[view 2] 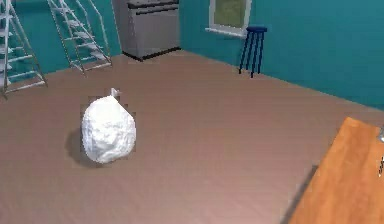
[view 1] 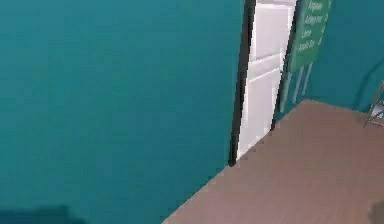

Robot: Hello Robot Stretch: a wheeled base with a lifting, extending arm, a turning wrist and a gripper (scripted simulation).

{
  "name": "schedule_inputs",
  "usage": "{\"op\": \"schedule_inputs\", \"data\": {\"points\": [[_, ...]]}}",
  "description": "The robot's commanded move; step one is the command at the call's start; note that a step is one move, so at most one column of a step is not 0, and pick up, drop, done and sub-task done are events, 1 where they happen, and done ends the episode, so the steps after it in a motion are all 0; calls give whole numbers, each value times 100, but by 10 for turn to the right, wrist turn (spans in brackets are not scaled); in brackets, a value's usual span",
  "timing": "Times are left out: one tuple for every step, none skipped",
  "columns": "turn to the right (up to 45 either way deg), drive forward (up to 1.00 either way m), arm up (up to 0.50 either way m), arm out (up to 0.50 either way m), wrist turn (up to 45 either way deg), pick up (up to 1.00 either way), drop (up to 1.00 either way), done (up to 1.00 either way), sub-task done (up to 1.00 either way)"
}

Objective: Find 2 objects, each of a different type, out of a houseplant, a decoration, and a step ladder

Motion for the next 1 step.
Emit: {"op": "schedule_inputs", "data": {"points": [[360,0,0,0,0,0,0,0,0]]}}
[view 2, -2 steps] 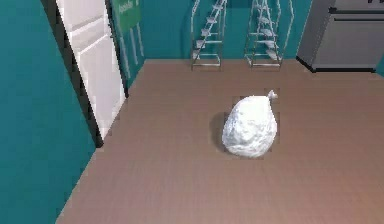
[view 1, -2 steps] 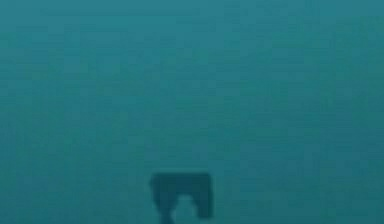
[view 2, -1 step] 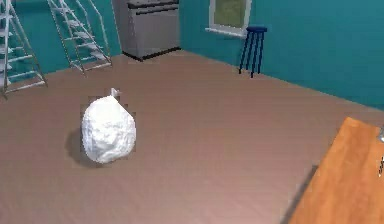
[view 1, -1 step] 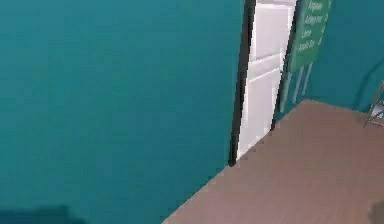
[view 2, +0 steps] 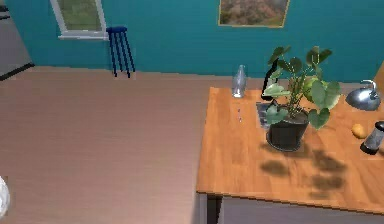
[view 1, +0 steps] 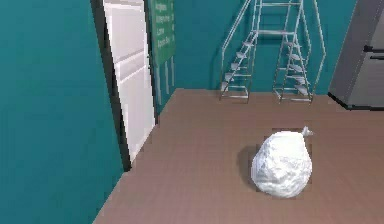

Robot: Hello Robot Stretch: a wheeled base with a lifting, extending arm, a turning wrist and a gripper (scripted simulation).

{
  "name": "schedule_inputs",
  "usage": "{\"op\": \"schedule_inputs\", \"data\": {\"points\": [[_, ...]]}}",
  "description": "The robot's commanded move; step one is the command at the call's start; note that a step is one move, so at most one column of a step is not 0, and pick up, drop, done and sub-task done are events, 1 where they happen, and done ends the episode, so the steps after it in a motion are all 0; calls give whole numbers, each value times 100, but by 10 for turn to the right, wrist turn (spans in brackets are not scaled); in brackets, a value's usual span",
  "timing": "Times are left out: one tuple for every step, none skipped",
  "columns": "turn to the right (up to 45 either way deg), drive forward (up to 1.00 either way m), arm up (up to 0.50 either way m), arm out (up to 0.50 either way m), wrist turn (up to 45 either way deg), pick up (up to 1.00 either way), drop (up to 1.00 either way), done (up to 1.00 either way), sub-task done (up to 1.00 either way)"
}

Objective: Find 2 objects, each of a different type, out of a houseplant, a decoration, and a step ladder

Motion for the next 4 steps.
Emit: {"op": "schedule_inputs", "data": {"points": [[0,15,0,0,0,0,0,0,0],[420,0,0,0,0,0,0,0,0],[0,10,0,0,0,0,0,0,0],[450,0,0,0,0,0,0,0,0]]}}
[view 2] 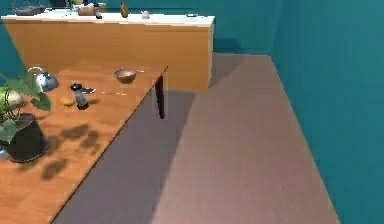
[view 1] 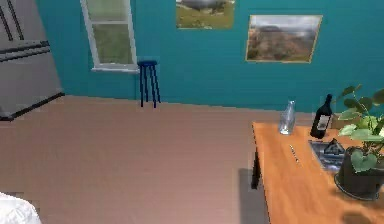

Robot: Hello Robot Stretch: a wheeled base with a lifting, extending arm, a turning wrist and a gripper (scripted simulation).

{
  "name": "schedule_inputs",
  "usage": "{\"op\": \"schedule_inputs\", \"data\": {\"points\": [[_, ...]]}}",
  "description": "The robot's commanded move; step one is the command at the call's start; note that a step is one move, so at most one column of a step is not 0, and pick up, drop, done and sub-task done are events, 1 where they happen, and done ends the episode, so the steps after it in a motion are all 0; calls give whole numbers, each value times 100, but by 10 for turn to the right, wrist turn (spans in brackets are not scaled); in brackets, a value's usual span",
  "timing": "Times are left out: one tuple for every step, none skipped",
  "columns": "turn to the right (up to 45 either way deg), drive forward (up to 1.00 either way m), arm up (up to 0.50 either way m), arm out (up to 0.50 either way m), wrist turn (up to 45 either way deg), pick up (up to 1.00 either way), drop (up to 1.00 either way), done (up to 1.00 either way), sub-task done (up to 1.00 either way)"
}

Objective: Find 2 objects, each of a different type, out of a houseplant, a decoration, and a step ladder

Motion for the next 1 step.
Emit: {"op": "schedule_inputs", "data": {"points": [[450,0,0,0,0,0,0,0,0]]}}
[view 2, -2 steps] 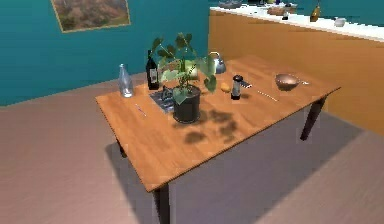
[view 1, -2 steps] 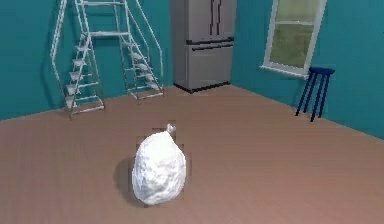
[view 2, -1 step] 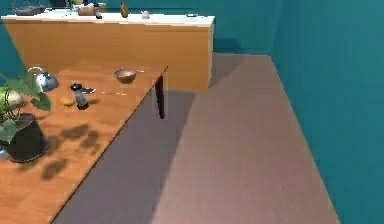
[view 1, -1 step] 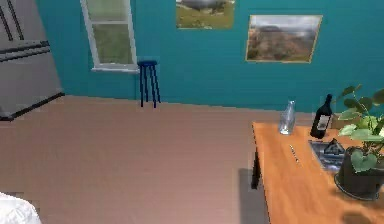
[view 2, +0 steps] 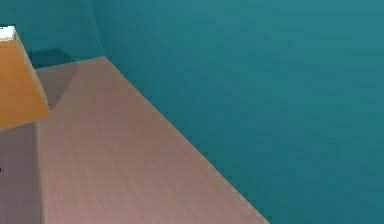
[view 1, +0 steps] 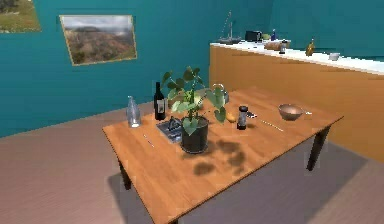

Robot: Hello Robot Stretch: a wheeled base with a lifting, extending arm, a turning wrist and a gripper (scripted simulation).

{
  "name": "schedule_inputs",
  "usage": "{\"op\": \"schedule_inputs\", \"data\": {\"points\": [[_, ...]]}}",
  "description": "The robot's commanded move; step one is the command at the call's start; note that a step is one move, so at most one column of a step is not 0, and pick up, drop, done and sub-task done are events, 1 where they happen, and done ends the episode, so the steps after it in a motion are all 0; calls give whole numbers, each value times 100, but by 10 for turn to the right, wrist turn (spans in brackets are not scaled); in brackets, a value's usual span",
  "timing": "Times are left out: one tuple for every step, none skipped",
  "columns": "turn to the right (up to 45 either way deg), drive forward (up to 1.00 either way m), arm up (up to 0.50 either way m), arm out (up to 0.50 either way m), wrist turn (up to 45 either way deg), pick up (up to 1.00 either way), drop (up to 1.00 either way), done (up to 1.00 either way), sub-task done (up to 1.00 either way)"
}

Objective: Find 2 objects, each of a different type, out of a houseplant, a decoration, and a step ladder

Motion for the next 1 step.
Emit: {"op": "schedule_inputs", "data": {"points": [[0,0,0,0,0,0,0,100,0]]}}
